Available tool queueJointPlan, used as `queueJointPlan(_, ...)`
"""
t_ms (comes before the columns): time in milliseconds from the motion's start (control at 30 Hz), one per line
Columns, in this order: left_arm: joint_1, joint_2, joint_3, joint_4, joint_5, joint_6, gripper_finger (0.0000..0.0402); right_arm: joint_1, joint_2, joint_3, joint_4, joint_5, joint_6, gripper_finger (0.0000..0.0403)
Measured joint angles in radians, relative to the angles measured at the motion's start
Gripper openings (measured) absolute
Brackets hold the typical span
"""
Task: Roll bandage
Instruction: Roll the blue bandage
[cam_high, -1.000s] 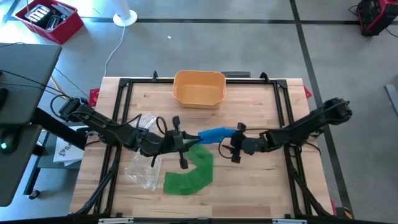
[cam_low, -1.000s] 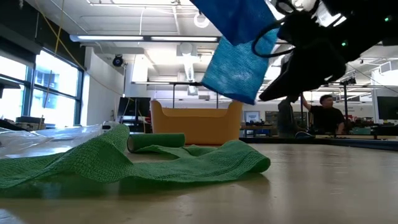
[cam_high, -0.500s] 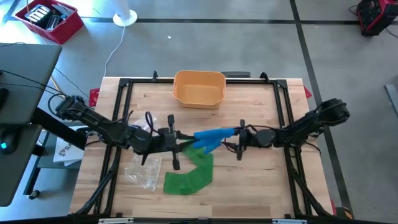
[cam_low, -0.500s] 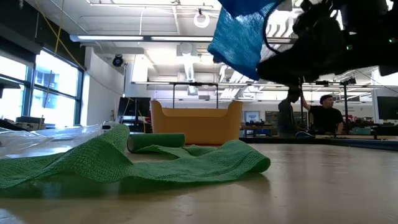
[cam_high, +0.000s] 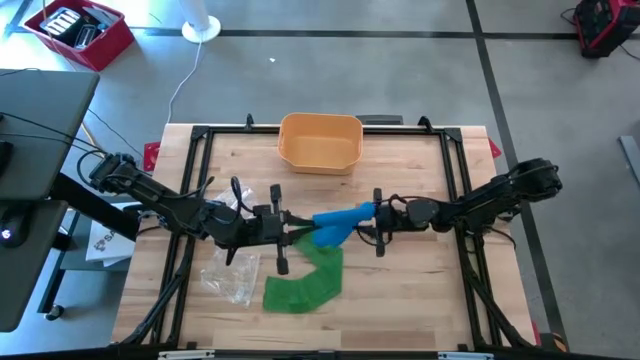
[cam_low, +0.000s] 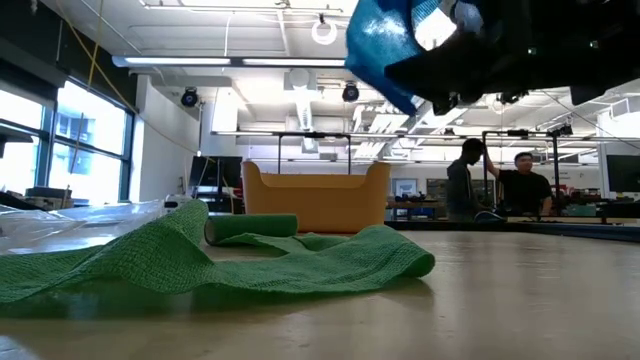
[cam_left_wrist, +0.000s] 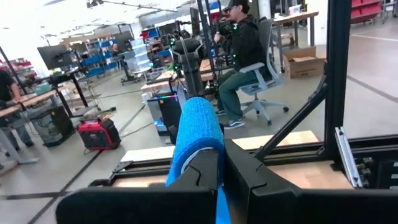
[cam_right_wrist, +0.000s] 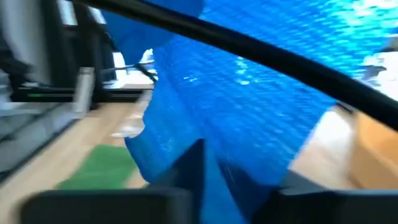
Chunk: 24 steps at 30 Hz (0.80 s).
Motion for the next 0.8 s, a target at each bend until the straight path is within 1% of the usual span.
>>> queueJointPlan(33, -0.002, 0.000, 0.000, -0.001, 0.000, -0.017, 0.0001, 0.003, -0.001, 0.000, -0.001, 0.054, -0.027, 0.0021)
queueJointPlan(67, -0.006, 0.000, 0.000, -0.005, -0.001, -0.039, 0.0001, 0.011, -0.001, 0.000, -0.002, 0.123, -0.060, 0.0013)
queueJointPlan(133, -0.015, 0.000, 0.000, -0.025, -0.004, -0.095, 0.0001, 0.028, -0.005, 0.000, 0.007, 0.308, -0.127, 0.0016)
queueJointPlan(200, -0.027, 0.000, 0.000, -0.067, -0.031, -0.165, 0.0001, 0.049, -0.031, 0.000, 0.010, 0.473, -0.233, 0.0013)
queueJointPlan(267, -0.044, 0.000, 0.000, -0.136, -0.107, -0.238, 0.0001, 0.077, -0.073, 0.000, 0.015, 0.605, -0.370, 0.0004)
queueJointPlan(333, -0.056, 0.000, 0.000, -0.225, -0.213, -0.317, 0.0001, 0.116, -0.123, 0.003, 0.018, 0.736, -0.523, 0.0004)
queueJointPlan(433, -0.059, 0.000, 0.000, -0.356, -0.341, -0.451, 0.0001, 0.186, -0.195, 0.044, 0.025, 0.929, -0.798, 0.0003)
queueJointPlan(467, -0.056, 0.000, 0.000, -0.396, -0.364, -0.499, 0.0001, 0.211, -0.212, 0.061, 0.025, 0.968, -0.895, 0.0002)
queueJointPlan(533, -0.042, 0.000, 0.000, -0.475, -0.388, -0.592, 0.0001, 0.261, -0.232, 0.104, 0.023, 1.009, -1.069, 0.0002)
queueJointPlan(633, -0.020, 0.000, 0.000, -0.596, -0.405, -0.716, 0.0001, 0.333, -0.238, 0.174, 0.022, 1.051, -1.262, 0.0001)
queueJointPlan(700, -0.009, 0.000, 0.000, -0.667, -0.425, -0.780, 0.0001, 0.378, -0.237, 0.216, -0.014, 1.057, -1.303, 0.0001)
queueJointPlan(800, 0.005, 0.000, 0.000, -0.730, -0.439, -0.835, 0.0001, 0.439, -0.237, 0.272, -0.080, 1.056, -1.285, 0.0001)
